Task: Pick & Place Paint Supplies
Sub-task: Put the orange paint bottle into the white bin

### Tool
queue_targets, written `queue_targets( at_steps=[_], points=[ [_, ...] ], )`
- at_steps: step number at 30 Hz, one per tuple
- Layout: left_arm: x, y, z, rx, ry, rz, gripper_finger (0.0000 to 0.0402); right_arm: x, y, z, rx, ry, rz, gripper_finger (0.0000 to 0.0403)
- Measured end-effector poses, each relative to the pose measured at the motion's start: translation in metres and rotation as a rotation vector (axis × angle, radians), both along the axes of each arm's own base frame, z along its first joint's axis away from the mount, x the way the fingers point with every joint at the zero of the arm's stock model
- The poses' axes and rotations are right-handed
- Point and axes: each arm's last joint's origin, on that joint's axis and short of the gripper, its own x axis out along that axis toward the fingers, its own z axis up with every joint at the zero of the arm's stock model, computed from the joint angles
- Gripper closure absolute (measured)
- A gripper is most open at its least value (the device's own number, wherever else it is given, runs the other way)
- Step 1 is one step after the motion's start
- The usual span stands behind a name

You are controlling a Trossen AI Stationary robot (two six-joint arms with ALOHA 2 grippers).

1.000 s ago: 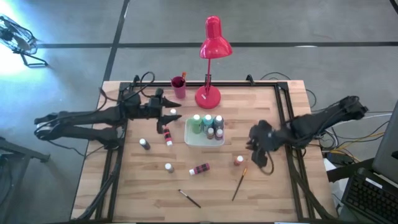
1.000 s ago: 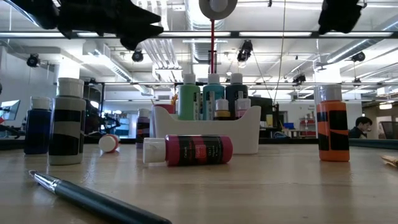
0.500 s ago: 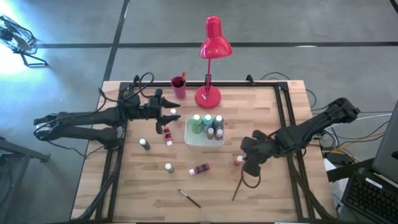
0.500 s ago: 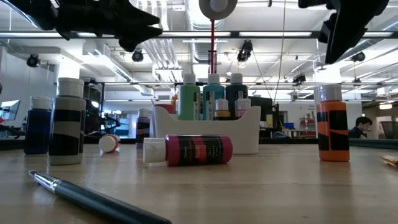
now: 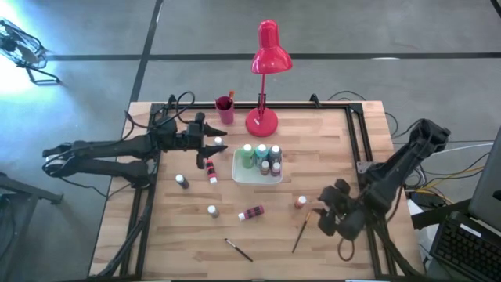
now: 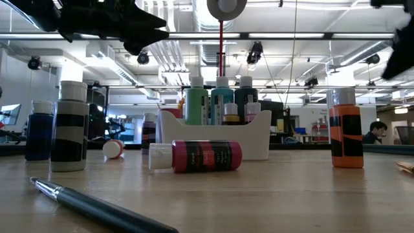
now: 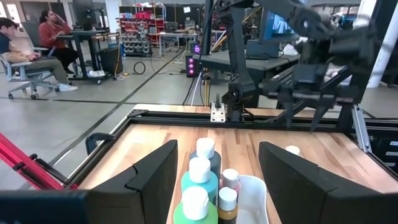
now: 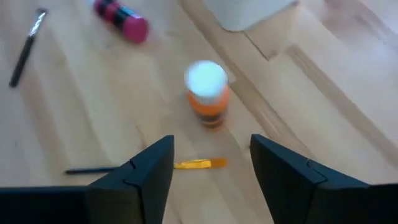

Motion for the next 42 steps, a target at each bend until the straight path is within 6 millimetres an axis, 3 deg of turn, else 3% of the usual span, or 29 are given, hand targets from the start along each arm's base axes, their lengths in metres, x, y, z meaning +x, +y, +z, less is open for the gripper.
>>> queue_targets(
  at_steps=[4,10,16,22,31,38,42],
  points=[
    [0.000,0.000,0.000,0.000,0.000,0.000,0.0170,-0.014,0.004,-0.033,0.034,-0.073,-0.062,0.0180],
    [0.000,0.000,0.001,0.003,-0.006,0.000,0.0170,-0.018,-0.001,-0.071,0.055,-0.194,-0.054,0.0146],
    [0.000,0.000,0.002,0.018,-0.016,0.000,0.0170,-0.020,-0.007,-0.095,-0.026,-0.231,-0.001,0.0119],
    [0.000,0.000,0.002,0.018,-0.016,0.000,0.0170,-0.015,-0.007,-0.109,-0.083,-0.209,-0.004,0.0108],
    [0.000,0.000,0.002,0.014,-0.016,0.000,0.0170,0.012,-0.007,-0.122,-0.106,-0.244,-0.048,0.0100],
    [0.000,0.000,0.002,0.014,-0.015,0.000,0.0170,0.028,-0.008,-0.120,-0.154,-0.239,-0.061,0.0127],
    [0.000,0.000,0.002,0.008,-0.015,0.000,0.0170,0.031,-0.010,-0.120,-0.158,-0.236,-0.069,0.0168]
  ],
)
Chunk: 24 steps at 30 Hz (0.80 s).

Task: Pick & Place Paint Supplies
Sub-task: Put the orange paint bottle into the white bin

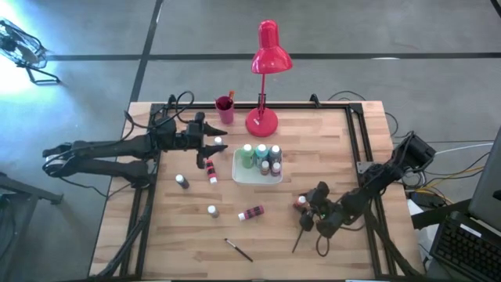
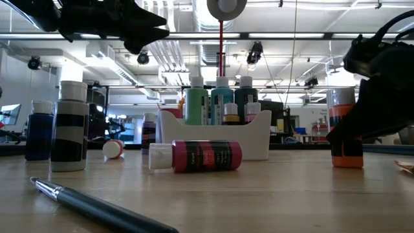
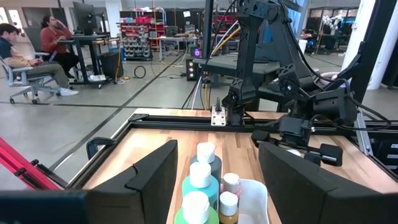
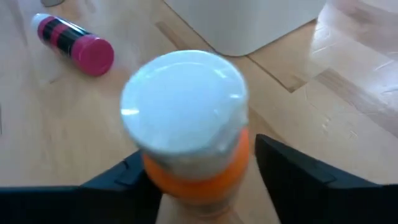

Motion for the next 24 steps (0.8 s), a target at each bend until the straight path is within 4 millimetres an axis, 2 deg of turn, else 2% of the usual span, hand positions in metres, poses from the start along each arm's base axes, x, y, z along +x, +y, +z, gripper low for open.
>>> queue_targets(
  at_steps=[6,9,14,19,24],
  points=[
    [0.002,0.001,-0.006,-0.064,0.019,0.000,0.0170,0.001,-0.001,0.006,0.039,0.012,0.027,0.0293],
    [0.005,0.002,-0.009,-0.102,0.015,-0.001,0.0170,0.005,-0.003,0.019,0.025,0.018,0.088,0.0297],
    [0.019,0.004,-0.010,-0.136,0.049,-0.033,0.0170,0.027,-0.018,0.057,0.005,0.021,0.232,0.0297],
    [0.043,0.000,-0.008,-0.112,0.063,-0.129,0.0175,0.046,-0.044,0.089,-0.033,0.051,0.307,0.0297],
    [0.072,-0.009,-0.006,-0.029,0.073,-0.193,0.0192,0.056,-0.059,0.116,-0.131,0.020,0.327,0.0297]
  ],
)
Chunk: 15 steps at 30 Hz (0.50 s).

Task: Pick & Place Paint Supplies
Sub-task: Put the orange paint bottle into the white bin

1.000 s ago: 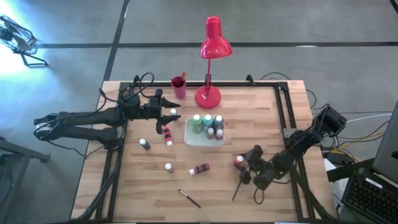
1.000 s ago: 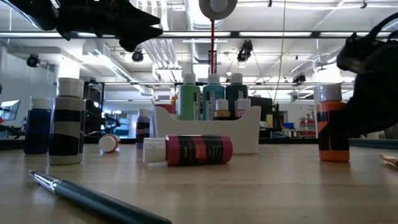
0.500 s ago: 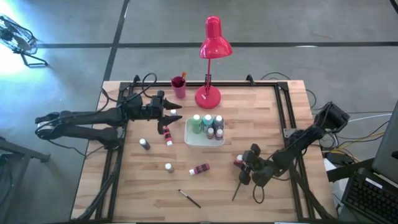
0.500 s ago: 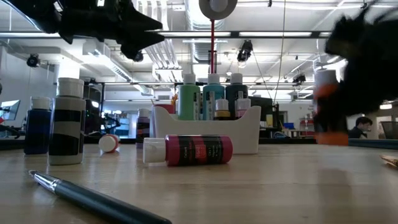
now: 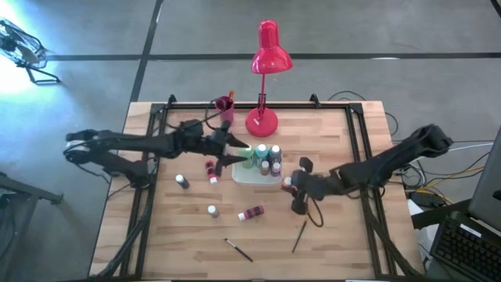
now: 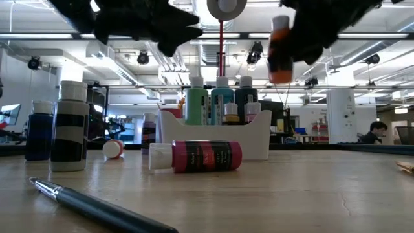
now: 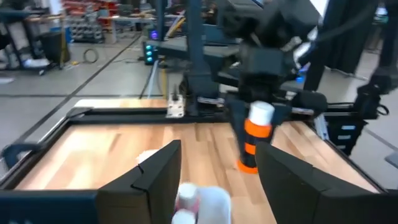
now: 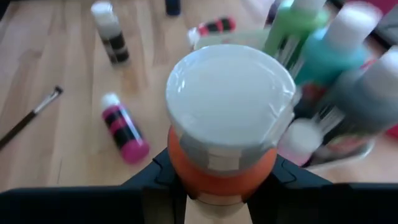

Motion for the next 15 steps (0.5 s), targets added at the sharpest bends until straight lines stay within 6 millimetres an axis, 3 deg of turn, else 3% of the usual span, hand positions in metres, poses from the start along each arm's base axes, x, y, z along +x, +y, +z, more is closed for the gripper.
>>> queue_targets(
  at_steps=[7,15],
  points=[
    [0.042,-0.016,0.001,0.049,-0.022,-0.085,0.0202,0.007,-0.012,0.021,-0.041,-0.047,-0.007,0.0297],
    [0.075,-0.025,-0.002,0.090,-0.010,-0.124,0.0200,0.012,-0.013,0.024,-0.078,-0.042,0.015,0.0297]
  ],
)
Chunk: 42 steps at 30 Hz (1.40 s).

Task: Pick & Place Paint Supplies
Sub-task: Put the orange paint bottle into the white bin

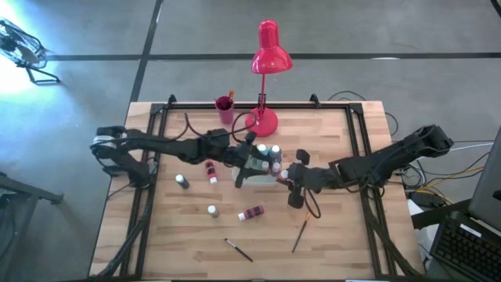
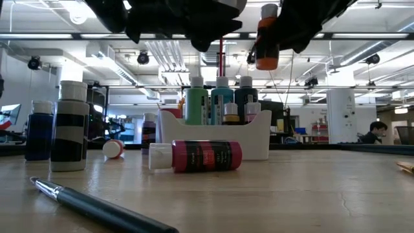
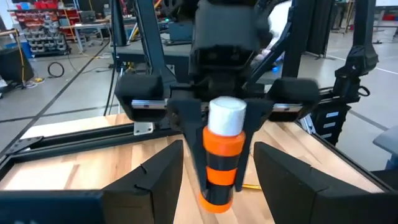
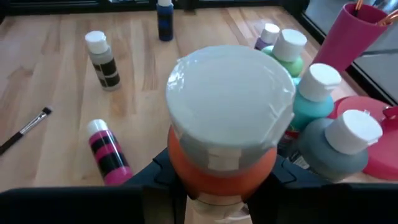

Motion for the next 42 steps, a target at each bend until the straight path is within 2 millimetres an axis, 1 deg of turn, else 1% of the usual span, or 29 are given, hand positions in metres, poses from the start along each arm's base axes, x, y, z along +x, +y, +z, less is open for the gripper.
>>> queue_targets(
  at_steps=[6,11,15,23,28,33,38,42],
  points=[
    [0.015,-0.001,0.001,0.001,-0.005,-0.005,0.0200,0.003,0.000,0.006,-0.032,-0.024,0.011,0.0297],
    [0.027,-0.004,0.000,0.001,-0.005,-0.022,0.0200,0.005,-0.004,0.010,-0.049,-0.031,0.007,0.0297],
    [0.034,-0.008,0.005,0.005,-0.022,-0.054,0.0199,0.006,-0.008,0.010,-0.051,-0.033,-0.005,0.0297],
    [0.038,-0.011,0.011,0.023,-0.046,-0.063,0.0200,0.006,-0.008,0.011,-0.058,-0.041,-0.002,0.0297],
    [0.038,-0.011,0.011,0.023,-0.045,-0.060,0.0200,0.007,-0.008,0.012,-0.061,-0.058,0.004,0.0297],
    [0.043,-0.010,0.006,0.026,-0.038,-0.052,0.0200,0.008,-0.007,0.014,-0.073,-0.076,0.012,0.0297],
    [0.047,-0.010,0.010,0.027,-0.057,-0.051,0.0200,0.008,-0.008,0.014,-0.074,-0.074,0.013,0.0297],
    [0.048,-0.010,0.009,0.027,-0.051,-0.051,0.0205,0.008,-0.008,0.013,-0.076,-0.069,0.013,0.0297]
  ],
)
